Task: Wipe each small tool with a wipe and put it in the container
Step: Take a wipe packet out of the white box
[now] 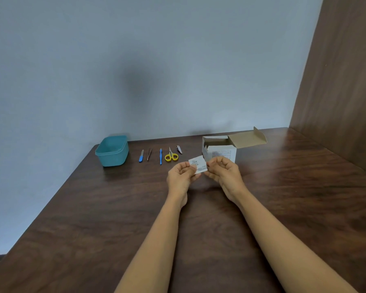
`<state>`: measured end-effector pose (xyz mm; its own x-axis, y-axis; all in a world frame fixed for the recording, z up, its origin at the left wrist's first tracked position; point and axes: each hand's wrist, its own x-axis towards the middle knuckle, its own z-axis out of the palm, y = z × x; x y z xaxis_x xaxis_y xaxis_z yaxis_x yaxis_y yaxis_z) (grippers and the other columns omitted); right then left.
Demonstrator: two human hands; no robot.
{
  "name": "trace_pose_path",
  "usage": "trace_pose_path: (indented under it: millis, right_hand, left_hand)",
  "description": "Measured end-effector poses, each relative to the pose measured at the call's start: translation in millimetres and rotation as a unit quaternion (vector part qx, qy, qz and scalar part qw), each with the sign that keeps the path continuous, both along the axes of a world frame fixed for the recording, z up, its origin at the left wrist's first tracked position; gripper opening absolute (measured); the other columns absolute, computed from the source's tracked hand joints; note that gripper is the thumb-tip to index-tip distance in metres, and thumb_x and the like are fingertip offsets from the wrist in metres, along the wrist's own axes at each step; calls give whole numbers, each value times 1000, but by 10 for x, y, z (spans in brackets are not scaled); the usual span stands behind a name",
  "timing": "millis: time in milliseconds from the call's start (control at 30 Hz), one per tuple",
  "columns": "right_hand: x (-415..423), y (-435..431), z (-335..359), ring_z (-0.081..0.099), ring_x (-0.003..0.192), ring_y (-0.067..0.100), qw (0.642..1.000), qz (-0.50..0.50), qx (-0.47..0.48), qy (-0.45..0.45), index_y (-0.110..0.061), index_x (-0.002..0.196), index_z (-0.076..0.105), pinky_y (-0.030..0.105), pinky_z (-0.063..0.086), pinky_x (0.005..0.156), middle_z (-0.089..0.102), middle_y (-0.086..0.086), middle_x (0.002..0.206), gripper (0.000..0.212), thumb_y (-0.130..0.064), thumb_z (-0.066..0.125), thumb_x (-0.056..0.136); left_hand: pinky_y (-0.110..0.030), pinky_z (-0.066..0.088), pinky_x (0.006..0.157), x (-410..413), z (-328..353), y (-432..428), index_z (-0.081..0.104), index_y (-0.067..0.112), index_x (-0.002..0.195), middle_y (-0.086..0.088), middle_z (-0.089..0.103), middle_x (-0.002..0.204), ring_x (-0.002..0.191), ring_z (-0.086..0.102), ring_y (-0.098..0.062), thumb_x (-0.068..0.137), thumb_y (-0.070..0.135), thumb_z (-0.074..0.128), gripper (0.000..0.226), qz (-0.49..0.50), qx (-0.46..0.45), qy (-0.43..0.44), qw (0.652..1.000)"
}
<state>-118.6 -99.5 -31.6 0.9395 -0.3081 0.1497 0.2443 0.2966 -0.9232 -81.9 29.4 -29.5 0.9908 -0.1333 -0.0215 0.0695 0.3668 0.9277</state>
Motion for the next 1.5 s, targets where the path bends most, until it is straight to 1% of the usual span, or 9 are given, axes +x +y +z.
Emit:
trace_pose_path:
  millis: [267,533,767,967,1167,1267,1367,1433,1500]
  right_hand:
    - [4,-7,29,70,79,14,999,31,44,-5,0,85,63,23,58,70,73,8,80,11,10,58,86]
    - [36,0,5,71,84,15,998,-17,-64,-9,-1,85,66,24,58,72,72,12,89,8,5,61,86]
    - [56,2,3,66,69,10,997,-10,-79,6,8,92,65,18,54,63,69,12,83,13,1,69,82]
    - [54,18,-9,67,66,5,993,-37,-108,-8,-6,83,69,16,52,61,71,5,79,10,2,73,78]
    - [90,-19,-39,59,62,3,990,-34,-140,10,-6,86,72,15,47,59,68,2,74,3,-6,70,83]
    - [137,-36,-69,58,70,12,991,-32,-128,16,-4,89,72,18,48,62,69,7,81,9,-5,64,88]
    - [174,-44,-93,63,88,18,993,-38,-112,27,-1,100,71,25,53,74,71,12,98,21,2,51,92]
    - [171,-62,-98,65,91,18,990,-35,-136,12,-2,100,71,25,55,76,71,12,99,29,8,45,92]
    - [146,-84,-88,66,88,14,985,-36,-171,-15,-1,102,70,21,54,76,71,12,98,27,10,49,90]
  left_hand:
    - [-22,59,66,56,3,-2,60,4,92,-12,68,88,79,68,-18,89,-6,60,10,-18,-17,2,1000]
    - [-25,60,68,66,-44,-36,62,4,90,-13,71,84,76,71,-17,84,-3,69,12,29,21,-23,999]
    - [-26,60,70,67,-33,-35,62,6,88,-9,66,77,72,66,-15,85,-2,68,11,9,19,-42,999]
    - [-26,59,69,73,-48,-32,63,5,89,-9,68,77,73,68,-15,84,-1,70,11,-5,18,-45,999]
    - [-27,60,72,78,-70,-44,64,6,91,-12,71,83,79,70,-20,85,-1,68,10,-23,54,-67,996]
    - [-26,59,70,95,-65,-52,63,6,92,-10,70,82,77,70,-16,85,-1,68,11,-13,47,-55,997]
    - [-24,59,67,111,-55,-52,62,4,98,-11,71,85,75,71,-13,86,-1,66,14,-11,34,-31,999]
    - [-23,59,66,113,-38,-45,61,1,104,-11,71,87,75,71,-14,87,-1,66,18,-15,28,-20,999]
    - [-21,58,64,110,-27,-31,61,3,106,-9,71,85,71,70,-13,87,-2,65,21,-20,14,-12,1000]
